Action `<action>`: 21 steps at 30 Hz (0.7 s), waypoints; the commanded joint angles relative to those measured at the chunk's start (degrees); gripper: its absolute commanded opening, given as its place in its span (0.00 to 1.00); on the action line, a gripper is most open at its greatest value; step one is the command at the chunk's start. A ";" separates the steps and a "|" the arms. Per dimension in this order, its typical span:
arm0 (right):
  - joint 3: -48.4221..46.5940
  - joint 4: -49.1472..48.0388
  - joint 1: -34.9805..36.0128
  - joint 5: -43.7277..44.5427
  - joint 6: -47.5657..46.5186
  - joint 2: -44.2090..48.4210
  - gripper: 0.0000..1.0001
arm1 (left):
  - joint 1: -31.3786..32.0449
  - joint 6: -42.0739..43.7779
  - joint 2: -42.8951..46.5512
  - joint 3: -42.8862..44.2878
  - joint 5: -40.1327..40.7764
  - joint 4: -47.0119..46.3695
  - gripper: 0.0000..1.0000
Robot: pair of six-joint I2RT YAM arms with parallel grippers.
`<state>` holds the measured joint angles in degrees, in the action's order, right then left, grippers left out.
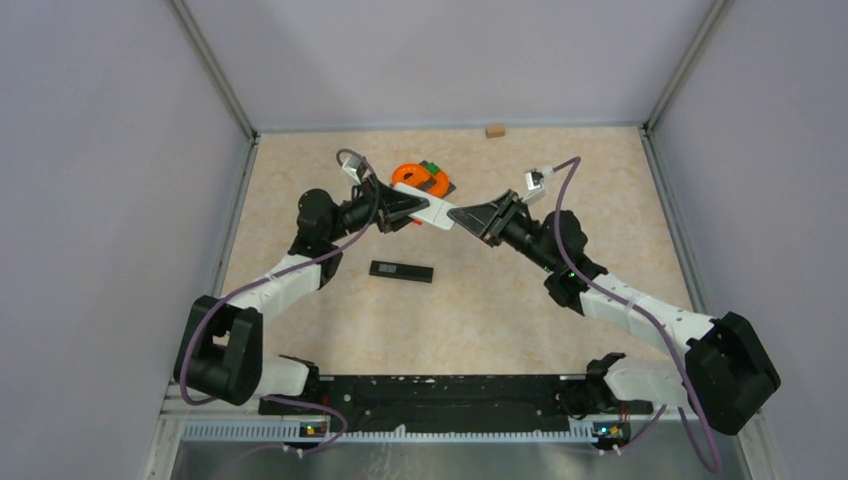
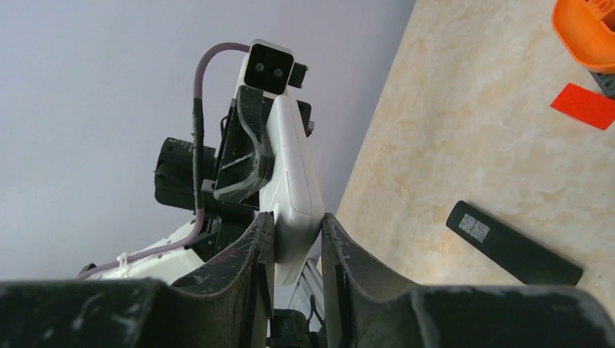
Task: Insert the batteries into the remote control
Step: Load the battery cover into the remote control.
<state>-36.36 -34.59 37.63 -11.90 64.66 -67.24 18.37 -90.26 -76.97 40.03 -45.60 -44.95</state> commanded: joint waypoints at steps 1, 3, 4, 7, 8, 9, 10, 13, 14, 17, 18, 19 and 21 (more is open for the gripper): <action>0.96 0.37 0.17 -3.58 -4.72 -2.31 0.15 | 1.08 -5.61 1.47 2.10 -2.19 -10.93 0.00; 0.41 -0.67 0.23 -4.53 -5.01 -3.60 0.13 | 2.23 -4.12 1.02 2.80 -2.75 -10.71 0.00; -0.16 -0.48 0.44 -4.80 -4.99 -4.53 0.13 | 3.14 -3.04 0.91 3.18 -2.93 -10.46 0.00; -1.72 -1.36 0.99 -5.76 -4.22 -7.21 0.11 | 6.31 1.82 0.25 4.47 -3.32 -8.58 0.00; -2.23 -1.72 1.04 -6.03 -3.99 -8.03 0.11 | 7.30 3.53 0.08 4.96 -3.47 -7.72 0.00; -2.61 -1.95 1.09 -6.23 -3.94 -8.61 0.10 | 8.26 5.41 0.01 5.50 -3.74 -6.43 0.00; -3.12 -1.73 1.08 -6.16 -4.02 -9.05 0.11 | 9.23 7.33 0.07 6.05 -4.09 -4.48 0.00; -4.93 -0.64 1.21 -5.77 -5.18 -10.00 0.11 | 12.42 13.52 -0.13 8.14 -5.46 3.13 0.00; -5.72 -0.46 1.22 -5.95 -5.66 -10.28 0.11 | 13.15 14.66 -0.48 8.69 -6.17 4.47 0.00; -7.29 -0.31 1.39 -6.46 -7.06 -11.24 0.11 | 14.17 13.70 -1.58 8.51 -7.66 2.80 0.00; -7.58 -0.49 1.32 -6.65 -7.68 -11.47 0.11 | 14.25 13.00 -1.92 8.34 -8.38 1.31 0.00; -7.85 -0.03 1.33 -6.60 -8.36 -11.39 0.12 | 14.16 12.96 -1.98 8.31 -8.55 1.05 0.00; -8.19 1.92 1.23 -5.86 -10.06 -10.58 0.12 | 13.41 14.75 -1.51 8.71 -8.00 3.35 0.00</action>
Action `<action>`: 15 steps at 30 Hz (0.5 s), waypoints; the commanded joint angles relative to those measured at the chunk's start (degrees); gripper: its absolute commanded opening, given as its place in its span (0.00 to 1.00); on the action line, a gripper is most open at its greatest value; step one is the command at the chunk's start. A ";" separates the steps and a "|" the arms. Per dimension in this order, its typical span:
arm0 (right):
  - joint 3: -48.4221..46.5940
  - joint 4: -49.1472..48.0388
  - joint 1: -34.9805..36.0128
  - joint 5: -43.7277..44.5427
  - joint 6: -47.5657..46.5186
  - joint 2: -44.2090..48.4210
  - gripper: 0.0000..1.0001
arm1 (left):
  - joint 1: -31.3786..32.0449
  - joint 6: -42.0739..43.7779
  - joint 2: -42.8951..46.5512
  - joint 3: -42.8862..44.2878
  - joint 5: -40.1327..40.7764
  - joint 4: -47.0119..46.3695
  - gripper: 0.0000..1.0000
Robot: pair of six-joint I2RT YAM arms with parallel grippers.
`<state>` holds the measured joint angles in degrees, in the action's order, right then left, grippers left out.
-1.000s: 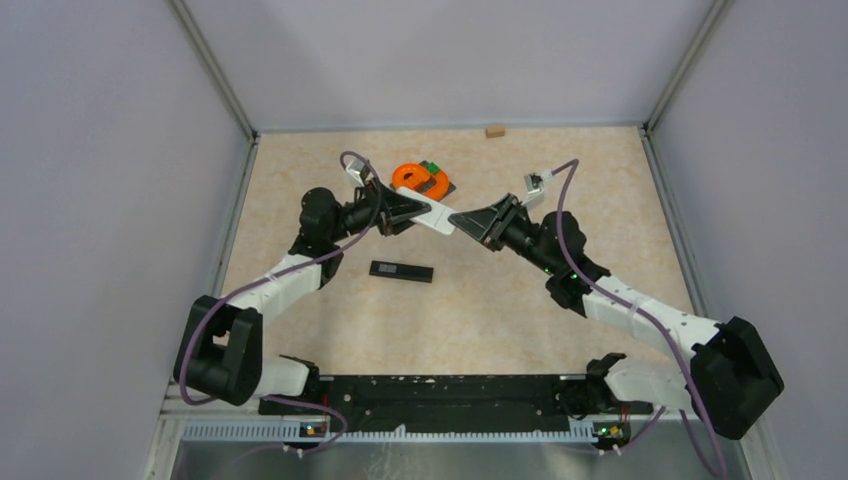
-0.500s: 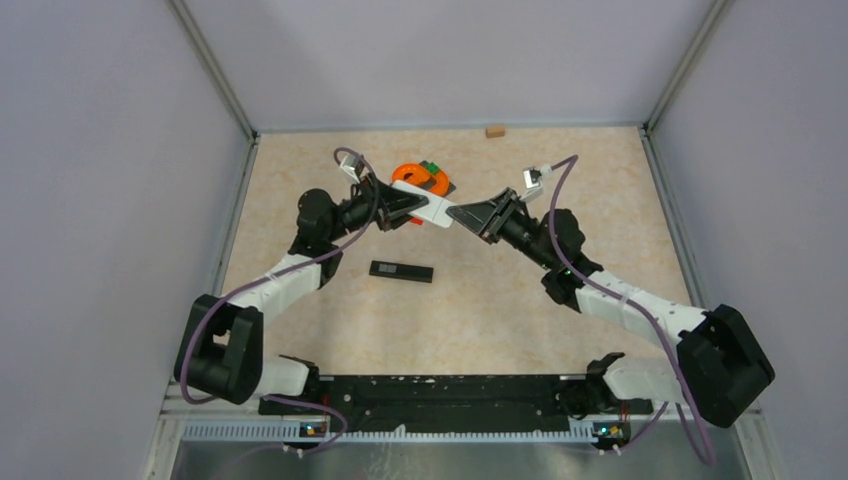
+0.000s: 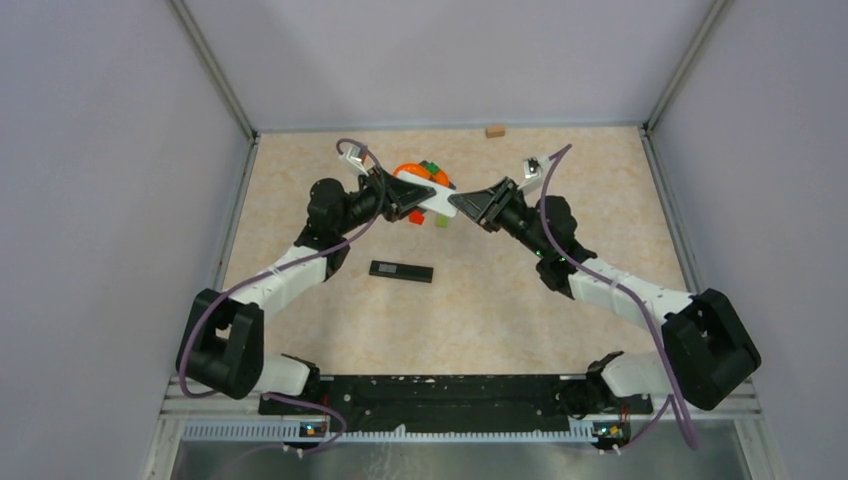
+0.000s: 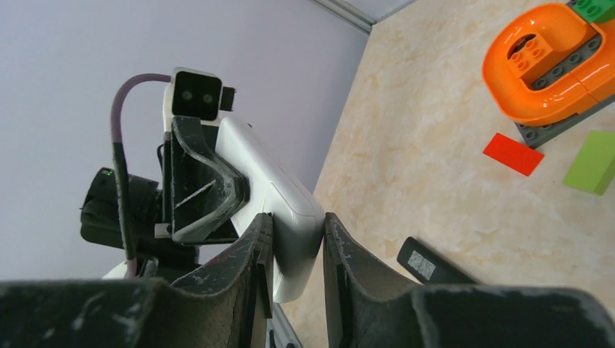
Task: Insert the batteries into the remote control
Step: Load the battery cover into the remote control.
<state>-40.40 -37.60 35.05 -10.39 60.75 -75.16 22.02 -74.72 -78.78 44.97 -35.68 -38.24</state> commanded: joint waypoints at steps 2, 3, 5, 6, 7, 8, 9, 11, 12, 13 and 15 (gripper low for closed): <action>-3.74 6.84 3.65 -6.50 -8.19 -1.07 0.13 | 8.53 2.45 1.04 4.50 -16.98 0.67 0.00; -3.27 7.54 3.44 -6.29 -9.17 0.00 0.14 | 7.84 4.14 1.47 5.00 -16.49 2.58 0.00; -2.39 9.17 2.98 -6.30 -11.53 2.21 0.16 | 6.39 7.45 2.06 5.76 -15.73 5.68 0.00; -1.89 10.28 2.81 -6.30 -13.13 3.35 0.19 | 5.44 8.35 2.19 6.01 -15.70 6.62 0.00; -1.49 11.53 2.68 -6.31 -14.51 4.60 0.26 | 4.52 8.92 2.15 6.18 -15.80 7.30 0.00; -1.09 12.64 2.58 -6.39 -15.76 6.54 0.34 | 3.66 9.25 2.14 6.14 -16.17 7.38 0.00; -0.74 13.62 2.57 -6.92 -16.46 8.00 0.42 | 2.44 9.46 2.07 6.22 -16.72 7.43 0.00; -0.67 14.49 2.25 -10.06 -17.76 10.72 0.63 | -0.01 9.72 2.16 5.98 -17.49 7.58 0.00; -0.95 15.27 2.22 -11.52 -18.36 11.93 0.71 | -0.95 9.83 2.24 6.02 -17.98 7.50 0.00; -1.25 16.21 2.26 -12.29 -19.14 13.01 0.78 | -1.61 9.98 2.35 6.13 -18.62 7.29 0.00; -0.97 18.92 2.22 -12.25 -20.32 15.04 0.89 | -2.18 10.23 2.44 6.46 -20.26 6.61 0.00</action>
<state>-40.88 -21.96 36.99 -19.81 44.88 -63.00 20.88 -65.82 -78.56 48.75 -51.11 -29.08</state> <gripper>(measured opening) 0.835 0.258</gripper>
